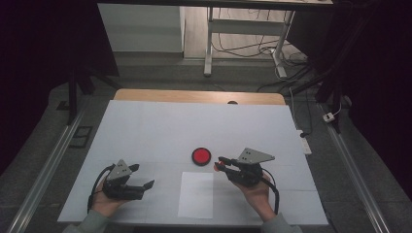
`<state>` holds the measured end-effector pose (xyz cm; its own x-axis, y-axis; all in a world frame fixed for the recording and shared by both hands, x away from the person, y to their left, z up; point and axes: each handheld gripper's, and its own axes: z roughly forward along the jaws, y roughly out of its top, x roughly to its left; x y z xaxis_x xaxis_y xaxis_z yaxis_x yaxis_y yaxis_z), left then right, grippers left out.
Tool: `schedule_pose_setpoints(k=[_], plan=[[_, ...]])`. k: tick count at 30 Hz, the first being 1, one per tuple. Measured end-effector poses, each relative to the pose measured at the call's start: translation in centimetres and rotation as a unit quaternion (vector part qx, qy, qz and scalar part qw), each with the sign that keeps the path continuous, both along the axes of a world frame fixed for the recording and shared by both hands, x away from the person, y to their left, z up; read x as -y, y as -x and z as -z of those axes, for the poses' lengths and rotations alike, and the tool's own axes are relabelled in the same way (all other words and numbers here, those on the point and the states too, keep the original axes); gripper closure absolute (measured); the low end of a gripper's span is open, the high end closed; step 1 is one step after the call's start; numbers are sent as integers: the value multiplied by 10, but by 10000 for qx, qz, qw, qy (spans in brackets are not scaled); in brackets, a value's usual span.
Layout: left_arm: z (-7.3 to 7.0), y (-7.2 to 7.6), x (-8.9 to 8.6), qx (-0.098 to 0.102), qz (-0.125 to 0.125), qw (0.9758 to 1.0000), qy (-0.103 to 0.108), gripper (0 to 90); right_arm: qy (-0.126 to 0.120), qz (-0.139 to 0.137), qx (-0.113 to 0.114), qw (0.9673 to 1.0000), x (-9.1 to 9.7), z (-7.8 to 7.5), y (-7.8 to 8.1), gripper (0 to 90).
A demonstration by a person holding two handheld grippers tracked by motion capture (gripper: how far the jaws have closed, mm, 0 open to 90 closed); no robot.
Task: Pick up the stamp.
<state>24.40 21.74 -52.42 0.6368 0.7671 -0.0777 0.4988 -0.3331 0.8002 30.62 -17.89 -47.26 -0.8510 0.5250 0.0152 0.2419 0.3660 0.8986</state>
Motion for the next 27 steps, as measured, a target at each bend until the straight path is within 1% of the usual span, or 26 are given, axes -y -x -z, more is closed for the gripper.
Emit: schedule_pose_setpoints(k=[4,9,12,18,19,20,27], plan=[[-1,2,0,15,1,10000,18,165,-63,-183,-34,9998,-10,0,6,720],[-1,2,0,12,-13,10000,19,165,-122,-305,-84,9994,-17,1,11,720],[0,1,0,9,-18,10000,8,165,-115,-382,-102,9992,-20,1,13,720],[-1,2,0,17,-31,10000,13,165,-152,-446,-182,9987,-25,3,15,720],[-1,2,0,20,-30,10000,14,165,-192,-440,-181,9987,-26,4,15,720],[-1,2,0,19,-28,10000,13,165,-148,-455,-185,9987,-26,4,15,720],[0,1,0,6,-31,10000,14,165,-149,-463,-196,9986,-27,5,15,720]])
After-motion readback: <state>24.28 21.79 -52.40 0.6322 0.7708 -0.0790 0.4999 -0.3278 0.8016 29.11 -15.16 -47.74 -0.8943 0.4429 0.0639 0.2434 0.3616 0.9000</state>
